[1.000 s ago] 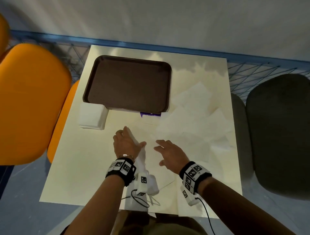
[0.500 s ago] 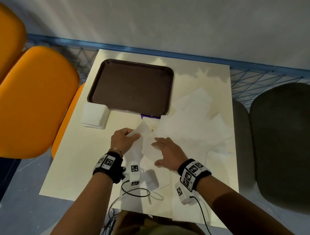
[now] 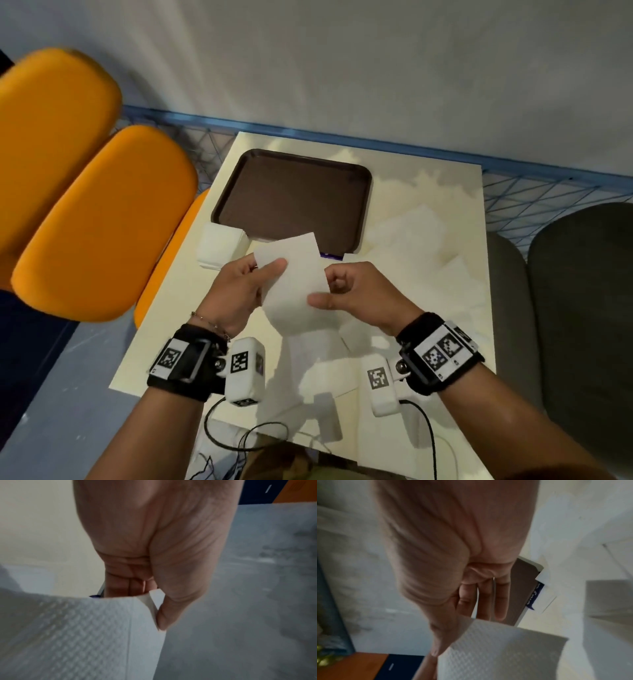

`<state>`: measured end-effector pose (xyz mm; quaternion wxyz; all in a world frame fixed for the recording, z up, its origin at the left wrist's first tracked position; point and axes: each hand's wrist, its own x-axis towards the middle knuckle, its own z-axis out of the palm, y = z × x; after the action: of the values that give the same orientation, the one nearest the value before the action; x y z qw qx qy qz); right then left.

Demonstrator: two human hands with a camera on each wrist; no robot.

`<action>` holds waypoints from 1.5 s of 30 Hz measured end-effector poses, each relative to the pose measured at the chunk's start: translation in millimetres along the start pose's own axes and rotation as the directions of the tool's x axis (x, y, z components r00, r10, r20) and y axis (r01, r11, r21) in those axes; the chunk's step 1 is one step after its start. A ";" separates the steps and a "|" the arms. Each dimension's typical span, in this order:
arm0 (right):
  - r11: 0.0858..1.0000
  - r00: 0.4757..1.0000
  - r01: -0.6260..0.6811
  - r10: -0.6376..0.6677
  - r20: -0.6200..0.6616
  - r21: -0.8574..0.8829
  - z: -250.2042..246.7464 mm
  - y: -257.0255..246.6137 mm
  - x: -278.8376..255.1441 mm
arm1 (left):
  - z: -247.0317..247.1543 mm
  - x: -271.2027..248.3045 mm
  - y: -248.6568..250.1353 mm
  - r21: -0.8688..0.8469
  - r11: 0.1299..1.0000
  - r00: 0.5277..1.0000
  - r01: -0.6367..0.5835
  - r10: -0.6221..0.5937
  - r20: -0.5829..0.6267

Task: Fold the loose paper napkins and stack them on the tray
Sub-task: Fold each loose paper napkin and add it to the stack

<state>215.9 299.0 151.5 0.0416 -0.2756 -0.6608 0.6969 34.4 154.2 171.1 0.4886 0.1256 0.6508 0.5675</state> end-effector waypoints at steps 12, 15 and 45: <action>0.991 0.989 0.011 0.008 -0.144 0.132 0.6 -39.1 -32.4 | -3.5 -33.7 14.4 0.130 0.986 0.990 -0.101 0.088 0.108; 0.992 0.991 0.020 -0.003 -0.136 0.125 1.4 -46.3 -36.3 | -9.2 -33.1 22.2 0.188 0.963 0.975 -0.191 0.165 0.148; 0.988 0.988 0.104 -0.116 -0.104 -0.116 53.7 -107.1 -31.1 | -88.4 -42.0 45.3 0.352 0.862 0.926 -0.366 0.297 0.235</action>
<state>185.8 250.8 261.4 0.1014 -0.2786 -0.7093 0.6396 -31.4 84.3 220.1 0.4031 0.3790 0.6741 0.4894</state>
